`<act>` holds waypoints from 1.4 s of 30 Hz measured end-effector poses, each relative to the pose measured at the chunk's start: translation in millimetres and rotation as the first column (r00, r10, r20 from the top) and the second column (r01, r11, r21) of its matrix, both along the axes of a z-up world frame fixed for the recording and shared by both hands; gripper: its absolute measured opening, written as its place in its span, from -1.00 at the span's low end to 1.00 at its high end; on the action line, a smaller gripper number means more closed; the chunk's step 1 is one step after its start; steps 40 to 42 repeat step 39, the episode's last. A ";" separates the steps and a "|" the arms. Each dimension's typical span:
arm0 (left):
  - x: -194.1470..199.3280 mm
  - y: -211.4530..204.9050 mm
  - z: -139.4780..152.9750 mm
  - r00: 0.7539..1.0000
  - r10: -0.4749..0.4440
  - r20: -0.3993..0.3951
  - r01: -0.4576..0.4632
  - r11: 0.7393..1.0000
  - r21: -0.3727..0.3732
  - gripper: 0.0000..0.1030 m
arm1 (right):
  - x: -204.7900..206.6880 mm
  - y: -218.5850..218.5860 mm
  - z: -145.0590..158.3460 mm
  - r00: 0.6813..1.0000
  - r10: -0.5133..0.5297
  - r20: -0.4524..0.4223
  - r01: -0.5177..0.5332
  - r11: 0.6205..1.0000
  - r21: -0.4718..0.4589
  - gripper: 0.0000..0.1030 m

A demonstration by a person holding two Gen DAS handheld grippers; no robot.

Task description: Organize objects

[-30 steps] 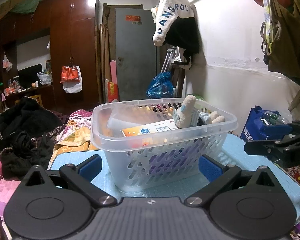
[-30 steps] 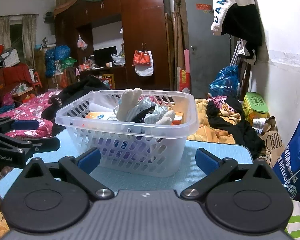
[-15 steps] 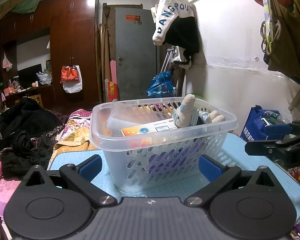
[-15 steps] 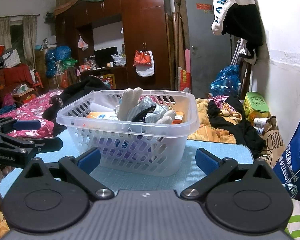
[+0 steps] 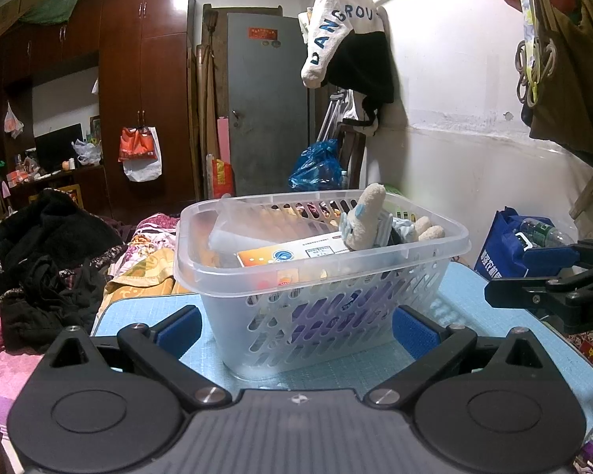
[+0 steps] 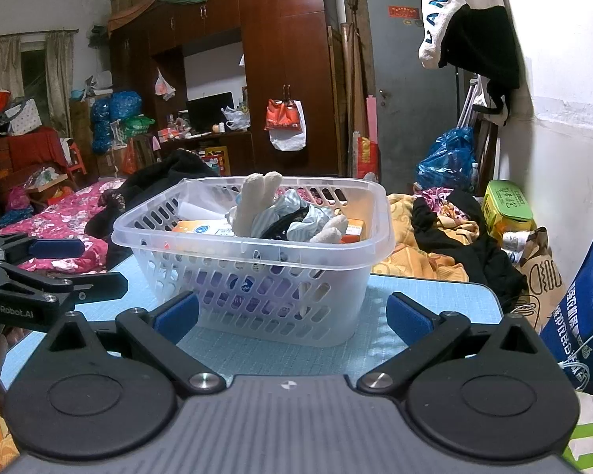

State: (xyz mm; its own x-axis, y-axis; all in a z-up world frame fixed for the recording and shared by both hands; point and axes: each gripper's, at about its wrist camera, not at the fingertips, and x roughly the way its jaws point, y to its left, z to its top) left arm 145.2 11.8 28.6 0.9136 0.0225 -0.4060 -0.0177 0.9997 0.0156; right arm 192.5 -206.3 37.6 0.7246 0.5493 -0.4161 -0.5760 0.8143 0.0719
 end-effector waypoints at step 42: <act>-0.6 -3.6 0.6 1.000 0.010 0.022 -0.011 1.000 0.010 1.00 | 3.6 -0.5 -4.1 1.000 0.014 -0.006 -0.014 1.000 -0.010 1.00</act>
